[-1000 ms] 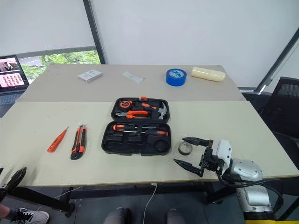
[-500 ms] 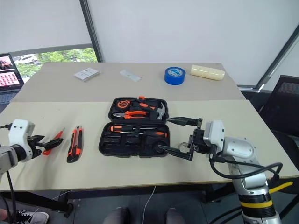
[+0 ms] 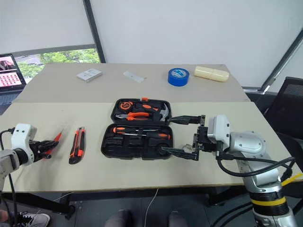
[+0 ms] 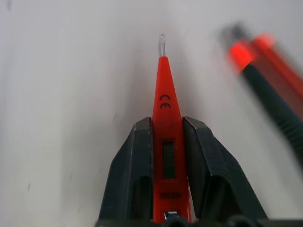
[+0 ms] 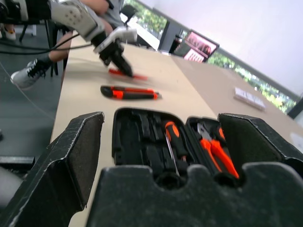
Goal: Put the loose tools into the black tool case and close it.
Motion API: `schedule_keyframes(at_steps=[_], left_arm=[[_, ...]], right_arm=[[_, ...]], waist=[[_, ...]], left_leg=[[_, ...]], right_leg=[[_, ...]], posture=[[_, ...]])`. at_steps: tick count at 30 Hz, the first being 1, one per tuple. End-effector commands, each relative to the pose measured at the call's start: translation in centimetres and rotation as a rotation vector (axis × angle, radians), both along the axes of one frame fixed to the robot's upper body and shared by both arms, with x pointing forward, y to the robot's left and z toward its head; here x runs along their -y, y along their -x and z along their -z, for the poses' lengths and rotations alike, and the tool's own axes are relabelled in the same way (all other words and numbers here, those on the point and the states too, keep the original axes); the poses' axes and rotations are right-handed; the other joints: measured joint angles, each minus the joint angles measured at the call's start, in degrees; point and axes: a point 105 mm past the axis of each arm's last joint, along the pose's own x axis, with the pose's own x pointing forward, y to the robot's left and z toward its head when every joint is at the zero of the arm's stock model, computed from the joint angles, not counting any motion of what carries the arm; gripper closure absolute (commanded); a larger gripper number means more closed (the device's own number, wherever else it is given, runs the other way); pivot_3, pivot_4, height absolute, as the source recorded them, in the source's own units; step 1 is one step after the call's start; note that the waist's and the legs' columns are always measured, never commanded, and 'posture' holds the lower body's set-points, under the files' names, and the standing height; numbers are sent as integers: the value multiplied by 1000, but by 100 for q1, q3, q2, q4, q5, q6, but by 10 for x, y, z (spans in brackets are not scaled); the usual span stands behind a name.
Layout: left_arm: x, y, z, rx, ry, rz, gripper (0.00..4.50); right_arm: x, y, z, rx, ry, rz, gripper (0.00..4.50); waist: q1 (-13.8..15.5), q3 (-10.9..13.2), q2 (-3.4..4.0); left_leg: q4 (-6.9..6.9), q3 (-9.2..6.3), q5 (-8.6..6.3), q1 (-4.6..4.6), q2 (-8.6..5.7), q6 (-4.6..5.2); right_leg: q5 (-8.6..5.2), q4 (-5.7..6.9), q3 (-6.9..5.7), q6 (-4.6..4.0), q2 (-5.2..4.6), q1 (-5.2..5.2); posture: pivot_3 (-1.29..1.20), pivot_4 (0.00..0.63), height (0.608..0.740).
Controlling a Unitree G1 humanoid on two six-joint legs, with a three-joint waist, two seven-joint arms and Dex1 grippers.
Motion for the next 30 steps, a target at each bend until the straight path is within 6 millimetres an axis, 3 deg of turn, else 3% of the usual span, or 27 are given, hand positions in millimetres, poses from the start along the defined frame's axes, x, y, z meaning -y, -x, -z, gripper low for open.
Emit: schedule_keyframes(at_steps=[1,4,6,8,11,17,26,30], left_arm=[[68,1,-57,207,-152,447,4003],[111,5,-52,187,-282,712,4003],[138,6,-37,135,-468,893,4003],[165,-7,-32,128,-520,956,4003],[189,-23,-24,142,-550,1002,4003],[193,-45,4,82,-710,1048,4003],[186,-43,20,36,-749,1108,4003],[196,-42,18,64,-752,1126,4003]], right_arm=[[23,1,-17,29,1,67,0],[35,1,-10,-3,76,85,0],[39,-2,-9,-18,101,102,0],[40,-6,-9,-23,110,117,0],[37,-9,-6,-27,115,114,0],[31,-7,1,-35,110,108,0],[34,-5,6,-42,96,135,0],[34,-5,7,-47,92,137,0]], waist=[[58,0,-3],[87,-4,3],[66,-5,7],[55,-5,7],[23,-4,5],[-65,-4,5],[-10,-4,5],[-9,-4,5]], left_leg=[[4,-1,4,-7,-1,-2],[14,9,4,-7,-11,-3],[16,15,5,-6,-12,0],[18,13,7,-6,-11,4],[25,4,11,-10,-10,11],[29,4,7,-11,-14,20],[36,4,7,-13,-17,21],[42,4,7,-13,-20,21]], right_leg=[[3,-2,-2,4,-2,2],[5,-19,7,8,-12,14],[8,-24,22,14,-9,16],[13,-14,27,24,0,11],[13,-6,34,27,10,9],[12,-3,52,33,16,4],[10,-2,59,40,15,9],[13,-1,65,44,14,13]], posture=[[0,150,740],[0,150,740],[0,150,740],[0,150,740],[0,150,740],[0,150,740],[0,150,740],[0,150,740]])
